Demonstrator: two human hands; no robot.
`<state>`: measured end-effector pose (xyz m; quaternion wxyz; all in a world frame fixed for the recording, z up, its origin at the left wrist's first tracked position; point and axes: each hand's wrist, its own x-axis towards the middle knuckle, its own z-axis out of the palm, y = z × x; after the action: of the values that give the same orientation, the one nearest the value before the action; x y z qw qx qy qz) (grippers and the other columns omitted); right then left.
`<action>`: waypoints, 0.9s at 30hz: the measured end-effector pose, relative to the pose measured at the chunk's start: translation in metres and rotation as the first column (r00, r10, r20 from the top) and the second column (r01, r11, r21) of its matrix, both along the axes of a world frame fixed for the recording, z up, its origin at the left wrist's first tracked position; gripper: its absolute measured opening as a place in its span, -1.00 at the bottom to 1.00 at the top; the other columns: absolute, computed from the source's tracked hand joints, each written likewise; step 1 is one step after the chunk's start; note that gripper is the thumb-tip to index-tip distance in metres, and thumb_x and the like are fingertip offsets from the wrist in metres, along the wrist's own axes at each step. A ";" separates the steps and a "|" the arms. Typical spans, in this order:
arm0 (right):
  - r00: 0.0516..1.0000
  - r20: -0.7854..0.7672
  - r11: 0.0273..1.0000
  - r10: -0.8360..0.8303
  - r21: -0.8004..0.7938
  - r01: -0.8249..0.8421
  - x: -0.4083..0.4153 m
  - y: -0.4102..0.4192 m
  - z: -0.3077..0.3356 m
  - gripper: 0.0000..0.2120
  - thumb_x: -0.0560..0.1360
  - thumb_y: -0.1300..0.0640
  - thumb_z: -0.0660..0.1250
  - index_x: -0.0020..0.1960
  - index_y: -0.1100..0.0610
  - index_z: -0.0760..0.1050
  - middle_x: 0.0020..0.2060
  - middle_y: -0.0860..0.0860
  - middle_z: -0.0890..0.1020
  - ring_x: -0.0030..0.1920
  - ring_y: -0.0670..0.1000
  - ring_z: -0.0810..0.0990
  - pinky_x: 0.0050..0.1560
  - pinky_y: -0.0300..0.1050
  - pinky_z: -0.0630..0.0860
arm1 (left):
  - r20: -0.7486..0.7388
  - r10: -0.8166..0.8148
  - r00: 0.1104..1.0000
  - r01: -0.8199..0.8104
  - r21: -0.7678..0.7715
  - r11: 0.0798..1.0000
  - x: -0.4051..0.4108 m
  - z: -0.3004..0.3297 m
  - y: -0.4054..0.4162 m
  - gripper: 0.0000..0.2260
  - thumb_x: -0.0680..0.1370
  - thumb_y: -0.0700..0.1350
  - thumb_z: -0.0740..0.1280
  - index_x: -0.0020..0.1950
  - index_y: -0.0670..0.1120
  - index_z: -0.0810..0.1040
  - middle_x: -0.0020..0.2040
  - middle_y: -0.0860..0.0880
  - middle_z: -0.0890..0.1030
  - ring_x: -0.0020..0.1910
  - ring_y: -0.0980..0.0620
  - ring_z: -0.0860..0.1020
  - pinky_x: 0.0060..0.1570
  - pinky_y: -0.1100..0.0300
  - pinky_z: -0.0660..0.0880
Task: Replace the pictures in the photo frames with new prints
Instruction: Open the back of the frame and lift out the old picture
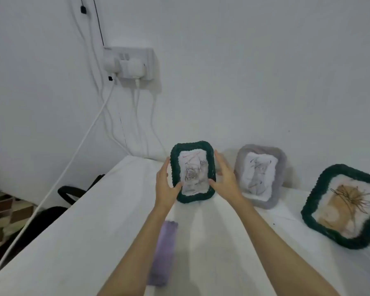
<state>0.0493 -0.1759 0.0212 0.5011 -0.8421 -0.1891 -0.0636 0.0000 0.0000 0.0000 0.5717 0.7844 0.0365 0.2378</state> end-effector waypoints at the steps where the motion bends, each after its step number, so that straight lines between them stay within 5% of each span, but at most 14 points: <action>1: 1.000 -0.007 1.000 0.013 0.004 -0.013 0.000 0.001 -0.002 -0.19 0.44 0.28 0.36 0.50 -0.08 -0.01 0.35 -0.04 0.33 0.29 -0.04 0.36 0.29 -0.15 0.38 | -0.042 -0.026 0.999 0.024 -0.043 0.999 -0.001 0.000 0.001 -0.29 0.43 -0.28 0.40 0.46 0.08 0.14 0.27 0.02 0.37 0.23 -0.01 0.39 0.16 0.15 0.40; 6: 0.993 -0.112 0.999 0.027 0.048 -0.022 0.000 0.005 -0.017 -0.16 0.43 0.43 0.32 0.50 -0.08 -0.01 0.37 0.02 0.36 0.21 -0.03 0.43 0.08 -0.35 0.46 | -0.138 -0.071 0.988 0.056 -0.116 0.992 -0.002 -0.005 0.007 -0.24 0.40 -0.39 0.36 0.46 0.12 0.16 0.11 -0.08 0.49 0.03 -0.02 0.51 -0.15 0.41 0.50; 10: 0.992 -0.110 0.998 -0.062 -0.014 0.061 0.001 0.000 -0.015 -0.13 0.39 0.51 0.27 0.48 -0.14 0.05 0.06 0.16 0.47 -0.26 -0.13 0.41 -0.25 -0.41 0.47 | -0.150 -0.095 0.984 0.074 -0.137 0.988 -0.005 0.001 0.010 -0.21 0.37 -0.45 0.34 0.45 0.13 0.20 0.11 -0.12 0.49 -0.04 -0.09 0.53 -0.06 0.17 0.57; 14: 0.991 -0.109 0.997 -0.073 0.011 0.074 -0.010 -0.010 -0.010 -0.09 0.36 0.51 0.27 0.46 -0.21 0.08 -0.03 0.10 0.46 -0.22 -0.01 0.40 -0.13 -0.17 0.52 | -0.140 -0.167 0.976 0.146 -0.153 0.977 -0.015 0.010 0.010 -0.20 0.36 -0.47 0.36 0.42 0.17 0.23 0.08 -0.10 0.49 -0.12 -0.09 0.55 -0.14 0.28 0.57; 18: 0.992 -0.123 0.996 -0.012 0.083 0.022 -0.028 -0.032 -0.004 -0.09 0.37 0.55 0.26 0.47 -0.17 0.06 -0.03 0.01 0.47 -0.24 0.04 0.46 -0.23 -0.26 0.57 | -0.117 -0.269 0.956 0.248 -0.168 0.954 -0.030 0.018 0.003 -0.19 0.35 -0.46 0.38 0.37 0.27 0.27 0.10 -0.11 0.51 -0.13 -0.11 0.60 -0.03 0.03 0.58; 20: 0.994 -0.082 0.996 -0.066 0.053 0.071 -0.036 -0.044 -0.002 -0.12 0.39 0.47 0.32 0.48 -0.15 0.04 0.10 0.06 0.46 -0.04 0.07 0.49 0.01 -0.12 0.58 | -0.088 -0.307 0.948 0.290 -0.167 0.943 -0.040 0.022 -0.010 -0.20 0.35 -0.45 0.38 0.38 0.26 0.28 0.07 -0.09 0.51 -0.16 -0.04 0.61 -0.07 0.08 0.59; 22: 0.968 0.016 0.968 -0.249 0.003 0.249 -0.044 -0.052 0.006 -0.26 0.44 0.31 0.33 0.48 -0.09 0.08 0.04 0.10 0.43 -0.05 0.03 0.44 0.09 0.01 0.53 | -0.054 -0.316 0.947 0.306 -0.137 0.942 -0.049 0.027 -0.027 -0.21 0.36 -0.45 0.37 0.37 0.26 0.28 0.04 -0.04 0.52 -0.20 0.08 0.62 -0.16 0.21 0.59; 27: 0.927 0.183 0.944 -0.326 0.023 0.328 -0.070 -0.064 0.063 -0.62 0.55 -0.10 0.17 0.36 -0.20 0.30 -0.44 -0.12 0.35 -0.43 -0.17 0.33 -0.32 -0.25 0.36 | 0.004 -0.342 0.940 0.342 -0.002 0.940 -0.062 0.032 -0.071 -0.21 0.40 -0.45 0.33 0.31 0.34 0.18 -0.05 0.10 0.52 -0.14 0.09 0.60 -0.25 0.35 0.55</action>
<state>-0.0210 -0.2399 0.0843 0.4605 -0.8542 -0.0919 -0.2232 -0.0619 -0.0708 0.0317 0.6054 0.7776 -0.1009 0.1365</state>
